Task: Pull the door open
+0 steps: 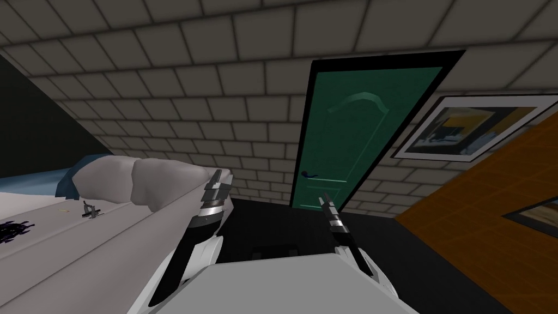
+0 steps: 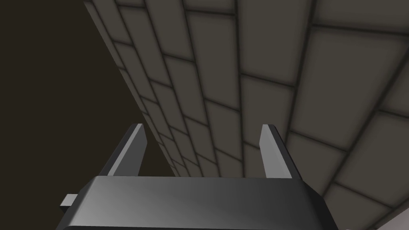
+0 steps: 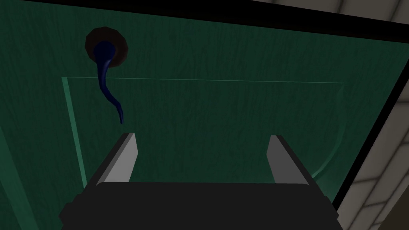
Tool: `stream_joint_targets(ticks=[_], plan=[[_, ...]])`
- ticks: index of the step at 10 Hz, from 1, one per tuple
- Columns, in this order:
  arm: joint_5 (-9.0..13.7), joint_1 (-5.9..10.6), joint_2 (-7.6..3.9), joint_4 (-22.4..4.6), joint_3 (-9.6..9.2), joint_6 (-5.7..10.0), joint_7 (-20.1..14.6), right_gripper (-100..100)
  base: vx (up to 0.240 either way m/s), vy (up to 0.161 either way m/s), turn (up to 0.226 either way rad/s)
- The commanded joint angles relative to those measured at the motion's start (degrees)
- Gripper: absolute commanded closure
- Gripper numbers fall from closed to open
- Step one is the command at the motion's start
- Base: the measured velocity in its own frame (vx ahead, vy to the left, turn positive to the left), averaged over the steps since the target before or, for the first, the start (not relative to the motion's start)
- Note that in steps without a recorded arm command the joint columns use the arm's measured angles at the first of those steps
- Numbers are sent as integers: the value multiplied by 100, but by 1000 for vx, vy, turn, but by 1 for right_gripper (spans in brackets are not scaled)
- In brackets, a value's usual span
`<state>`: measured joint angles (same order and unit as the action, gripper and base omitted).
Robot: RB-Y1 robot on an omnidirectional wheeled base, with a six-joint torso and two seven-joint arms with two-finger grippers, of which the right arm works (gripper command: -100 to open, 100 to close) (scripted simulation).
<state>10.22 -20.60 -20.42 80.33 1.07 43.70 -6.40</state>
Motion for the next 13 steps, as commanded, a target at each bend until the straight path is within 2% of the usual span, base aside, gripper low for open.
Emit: stream_joint_targets(ticks=[1, 2, 10, 13], plan=[[46, 51, -81, -243, -5, 44, -63, -100, 90, 18, 14], [97, 80, -163, -485, -16, 78, -122, -100, 138, 29, 20], [254, 171, -414, -1231, -49, 182, -306, -100, 94, 12, 9], [349, 225, -563, -1676, -68, 245, -415, -100, 139, 6, 14]])
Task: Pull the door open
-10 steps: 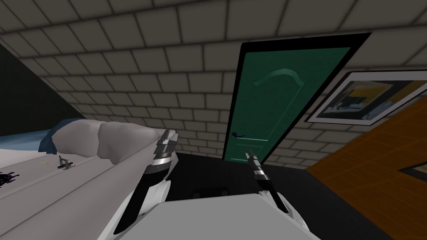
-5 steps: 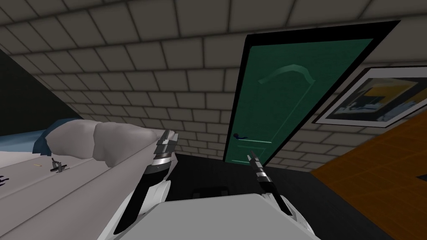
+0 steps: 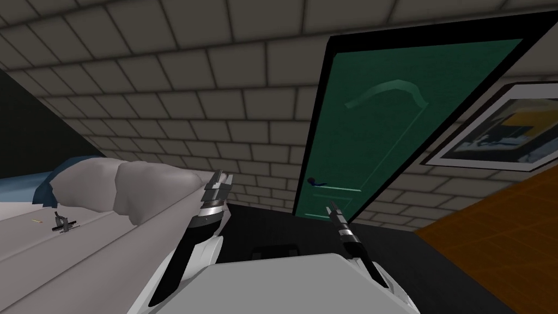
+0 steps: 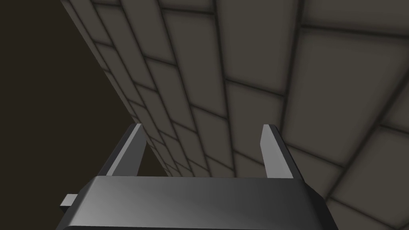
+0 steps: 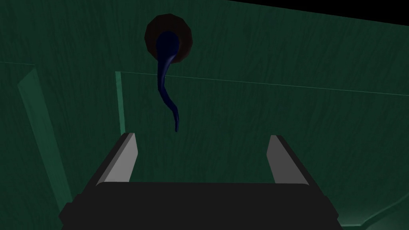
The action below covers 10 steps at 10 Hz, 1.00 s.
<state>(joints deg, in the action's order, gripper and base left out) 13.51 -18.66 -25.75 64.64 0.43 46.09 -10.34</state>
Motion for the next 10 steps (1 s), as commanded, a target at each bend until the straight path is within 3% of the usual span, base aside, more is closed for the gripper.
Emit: stream_joint_targets(ticks=[1, 6, 10], plan=[[36, 40, -55, -183, -8, 15, -39, -100, 150, 15, 12], [155, 109, -244, -747, -33, 94, -178, -100, 155, 9, 11], [130, 282, -181, -815, 27, -12, -127, -100, 128, -40, 36]])
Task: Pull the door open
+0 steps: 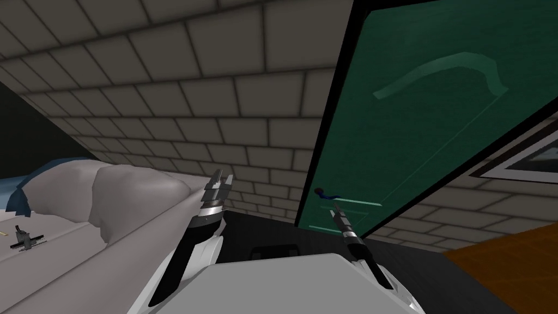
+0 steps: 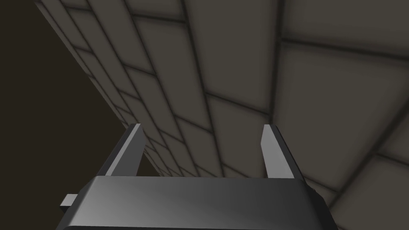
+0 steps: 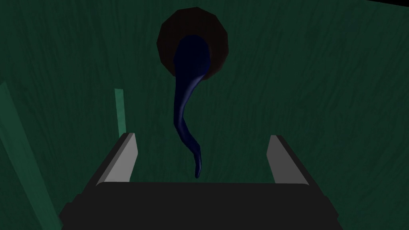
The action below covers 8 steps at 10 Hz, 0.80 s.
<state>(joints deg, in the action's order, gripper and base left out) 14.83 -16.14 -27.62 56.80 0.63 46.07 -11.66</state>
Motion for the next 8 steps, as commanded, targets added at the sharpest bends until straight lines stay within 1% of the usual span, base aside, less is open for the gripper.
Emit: stream_joint_targets(ticks=[1, 4, 5, 6, 8], plan=[[-8, 96, 32, -76, 29, -50, 26, -100, 169, -41, 43], [-23, 264, 95, -188, 83, -151, 79, -100, 178, -72, 47], [-20, 240, 86, -173, 73, -132, 70, -100, 93, -32, 15], [-20, 240, 86, -173, 73, -132, 70, 100, -13, 3, -8], [-20, 240, 86, -173, 73, -132, 70, 100, -30, 8, -4]])
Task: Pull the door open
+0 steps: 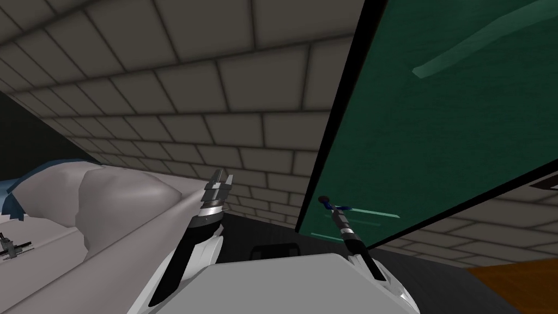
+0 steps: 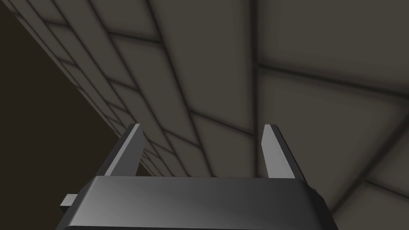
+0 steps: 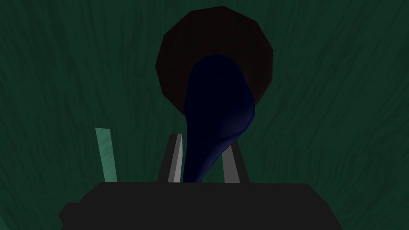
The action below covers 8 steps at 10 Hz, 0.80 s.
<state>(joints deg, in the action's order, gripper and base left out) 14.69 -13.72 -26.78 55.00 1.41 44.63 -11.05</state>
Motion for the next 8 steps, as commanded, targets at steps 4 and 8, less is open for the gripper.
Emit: stream_joint_targets(ticks=[4, 8], plan=[[-20, -99, -52, 20, -77, 86, -51, 100, -35, -9, 32], [-60, -317, -203, 99, -254, 333, -197, 100, -198, -78, 156]])
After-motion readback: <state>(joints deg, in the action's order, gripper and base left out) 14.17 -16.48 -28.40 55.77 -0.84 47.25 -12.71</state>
